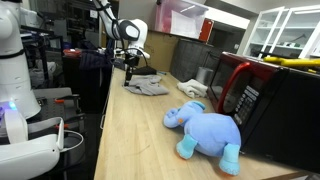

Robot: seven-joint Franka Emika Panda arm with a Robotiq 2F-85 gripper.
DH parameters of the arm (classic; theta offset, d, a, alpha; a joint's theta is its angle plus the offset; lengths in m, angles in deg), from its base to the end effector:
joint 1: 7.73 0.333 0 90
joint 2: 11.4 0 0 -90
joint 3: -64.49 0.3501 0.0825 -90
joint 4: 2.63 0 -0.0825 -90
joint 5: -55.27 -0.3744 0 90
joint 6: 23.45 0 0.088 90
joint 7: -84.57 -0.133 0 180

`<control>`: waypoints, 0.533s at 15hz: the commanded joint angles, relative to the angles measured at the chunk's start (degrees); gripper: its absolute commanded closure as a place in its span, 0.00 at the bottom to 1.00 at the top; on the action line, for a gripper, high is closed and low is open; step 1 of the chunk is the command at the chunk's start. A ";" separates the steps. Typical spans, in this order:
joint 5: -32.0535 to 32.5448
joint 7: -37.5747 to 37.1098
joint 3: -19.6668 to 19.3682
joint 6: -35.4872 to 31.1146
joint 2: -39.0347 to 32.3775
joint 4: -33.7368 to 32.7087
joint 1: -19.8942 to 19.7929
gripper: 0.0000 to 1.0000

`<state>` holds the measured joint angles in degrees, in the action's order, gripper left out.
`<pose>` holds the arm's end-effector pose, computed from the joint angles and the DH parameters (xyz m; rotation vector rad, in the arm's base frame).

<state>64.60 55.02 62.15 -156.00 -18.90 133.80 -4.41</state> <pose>0.4751 0.0017 0.2679 2.9175 -0.5560 -0.2405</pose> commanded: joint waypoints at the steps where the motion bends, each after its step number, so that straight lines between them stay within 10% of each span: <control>1: -3.02 2.80 1.45 3.40 5.78 4.25 0.14 0.97; 3: -4.56 1.96 2.61 4.61 7.45 5.04 0.67 0.97; 4: -5.60 1.80 3.40 5.54 8.14 4.95 0.94 0.65; 8: -9.00 1.86 5.15 6.39 10.83 3.23 0.96 0.43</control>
<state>57.81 56.29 66.58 -151.28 -11.62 137.25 -3.38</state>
